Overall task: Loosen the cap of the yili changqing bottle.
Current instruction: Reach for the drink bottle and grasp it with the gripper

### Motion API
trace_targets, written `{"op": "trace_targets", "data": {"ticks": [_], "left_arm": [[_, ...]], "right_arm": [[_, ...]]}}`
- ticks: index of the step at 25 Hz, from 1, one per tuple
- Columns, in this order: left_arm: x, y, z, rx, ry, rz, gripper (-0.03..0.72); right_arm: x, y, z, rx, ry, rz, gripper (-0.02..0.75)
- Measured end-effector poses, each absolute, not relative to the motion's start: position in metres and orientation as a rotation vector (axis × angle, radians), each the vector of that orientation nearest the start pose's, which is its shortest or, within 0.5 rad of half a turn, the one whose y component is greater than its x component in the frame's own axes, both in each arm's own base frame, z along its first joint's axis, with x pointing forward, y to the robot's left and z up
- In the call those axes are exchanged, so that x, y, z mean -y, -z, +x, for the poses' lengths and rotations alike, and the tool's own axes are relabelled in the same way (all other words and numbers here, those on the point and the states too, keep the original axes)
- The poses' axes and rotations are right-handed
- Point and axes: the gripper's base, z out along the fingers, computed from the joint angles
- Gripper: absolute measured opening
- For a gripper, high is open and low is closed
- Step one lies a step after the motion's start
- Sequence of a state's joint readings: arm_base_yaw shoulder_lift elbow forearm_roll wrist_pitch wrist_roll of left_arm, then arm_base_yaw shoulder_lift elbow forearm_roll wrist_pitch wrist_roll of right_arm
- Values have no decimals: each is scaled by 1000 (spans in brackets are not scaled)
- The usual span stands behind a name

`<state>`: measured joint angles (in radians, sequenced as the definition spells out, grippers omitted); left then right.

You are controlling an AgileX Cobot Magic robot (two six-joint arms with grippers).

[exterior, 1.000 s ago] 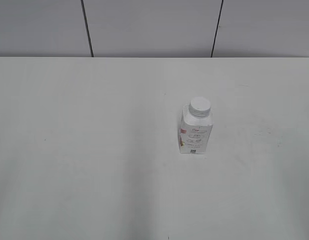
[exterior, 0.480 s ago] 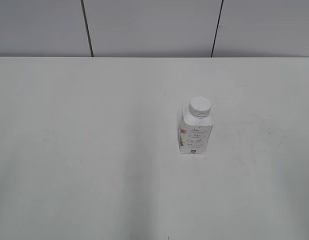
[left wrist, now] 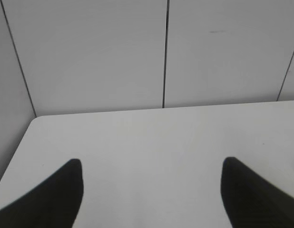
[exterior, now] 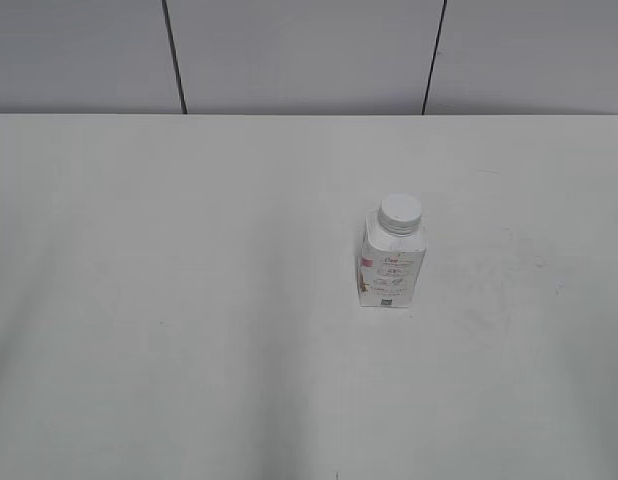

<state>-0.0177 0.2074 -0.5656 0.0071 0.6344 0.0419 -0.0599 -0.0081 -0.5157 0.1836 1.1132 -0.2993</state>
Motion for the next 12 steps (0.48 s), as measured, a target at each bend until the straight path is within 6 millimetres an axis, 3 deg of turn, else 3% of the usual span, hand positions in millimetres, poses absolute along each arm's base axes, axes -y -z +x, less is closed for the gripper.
{"op": "trace_targets", "data": {"ticks": [7,12], "left_arm": [[13,-334,108,-1734,16,190,544],[32,-299,165,-1665,46,281,544]], "right_arm": [[-16,-278,-10,-2042,2,-263,582],[-16,-278,-10,-2042,2,-263,582]]}}
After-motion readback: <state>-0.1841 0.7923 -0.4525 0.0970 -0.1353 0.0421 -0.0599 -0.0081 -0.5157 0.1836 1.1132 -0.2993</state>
